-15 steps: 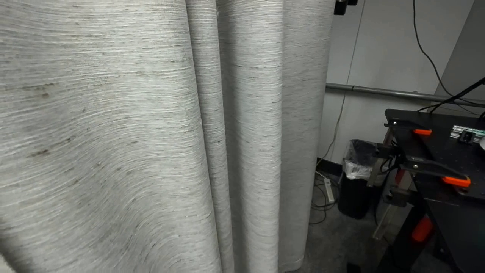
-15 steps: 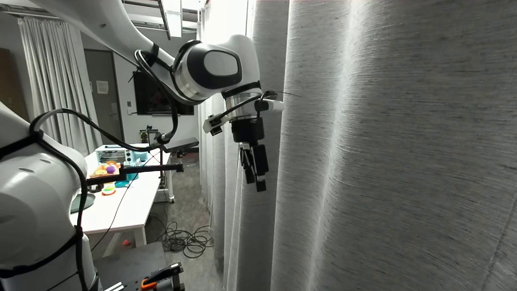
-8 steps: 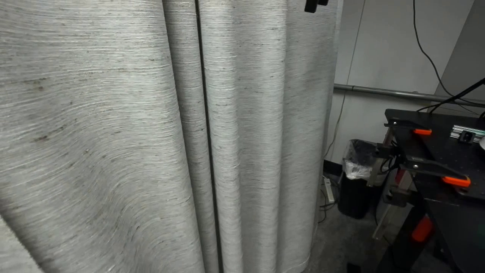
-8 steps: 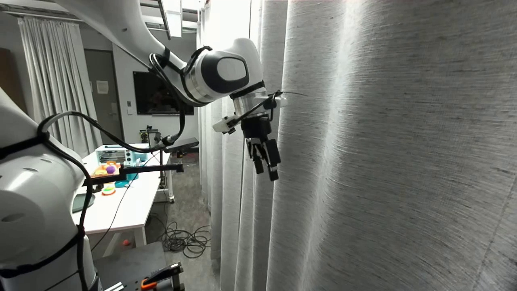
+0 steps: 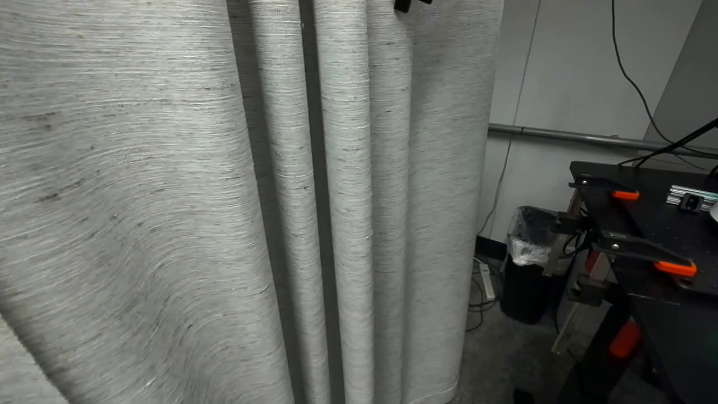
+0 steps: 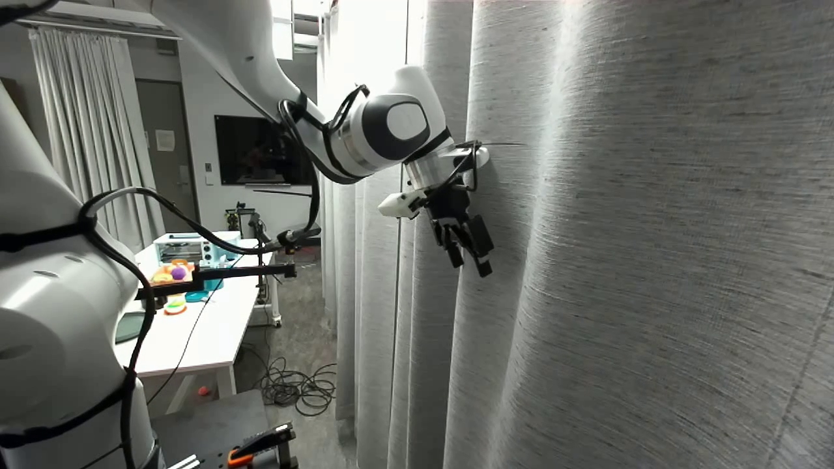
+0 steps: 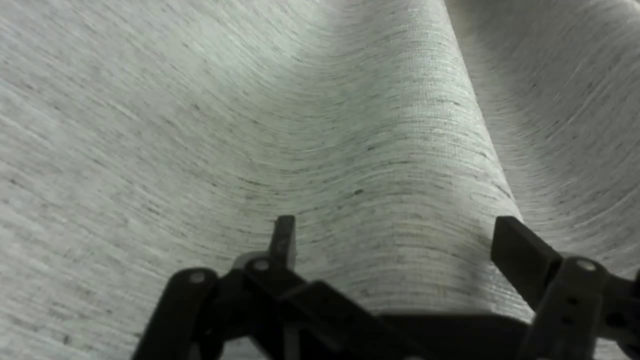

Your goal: Draw the curtain open

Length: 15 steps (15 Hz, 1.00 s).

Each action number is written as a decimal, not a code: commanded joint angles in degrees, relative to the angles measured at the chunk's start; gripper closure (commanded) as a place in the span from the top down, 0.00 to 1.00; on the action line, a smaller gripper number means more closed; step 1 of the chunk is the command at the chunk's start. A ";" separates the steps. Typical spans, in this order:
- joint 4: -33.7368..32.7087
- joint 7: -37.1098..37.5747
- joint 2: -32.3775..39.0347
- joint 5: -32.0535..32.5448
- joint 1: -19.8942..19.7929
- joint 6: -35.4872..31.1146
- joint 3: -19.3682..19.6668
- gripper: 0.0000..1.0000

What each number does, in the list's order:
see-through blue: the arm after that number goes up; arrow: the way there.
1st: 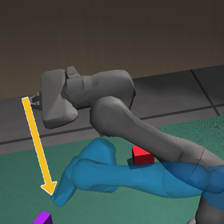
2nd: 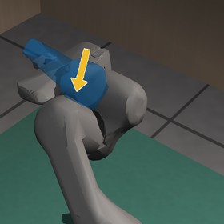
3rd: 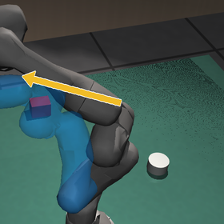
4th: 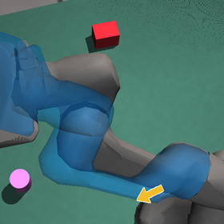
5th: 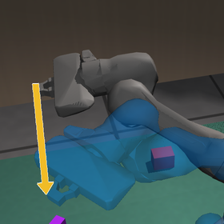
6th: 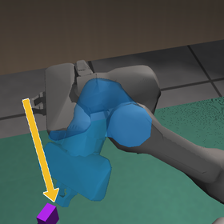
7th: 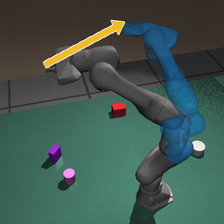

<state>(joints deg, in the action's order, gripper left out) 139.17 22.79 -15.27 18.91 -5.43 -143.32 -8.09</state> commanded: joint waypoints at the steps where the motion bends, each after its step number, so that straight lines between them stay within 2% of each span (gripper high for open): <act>1: -3.34 3.93 3.34 4.04 -0.98 -3.85 -0.41 1.00; 5: -4.40 3.89 5.18 1.81 0.52 -6.02 0.08 1.00; 6: -4.40 4.75 5.47 2.77 0.38 -6.44 -0.14 0.92; 7: -4.45 5.74 5.87 4.03 0.06 -7.12 -0.36 0.91; 8: -4.43 5.88 6.24 4.14 0.14 -7.82 -0.32 0.92; 9: -4.55 6.36 6.74 4.30 0.13 -8.38 -0.34 0.98; 10: -4.69 7.01 7.31 4.86 -0.01 -9.13 -0.39 0.96; 11: -4.87 7.52 7.79 5.31 -0.06 -9.59 -0.35 0.72; 12: -5.01 8.14 8.28 6.12 -0.12 -10.08 -0.29 0.72; 15: -5.40 10.77 9.37 9.04 -0.14 -11.10 -0.09 0.48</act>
<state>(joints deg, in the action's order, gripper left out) 135.33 29.93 -7.92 24.43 -5.39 -152.58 -8.42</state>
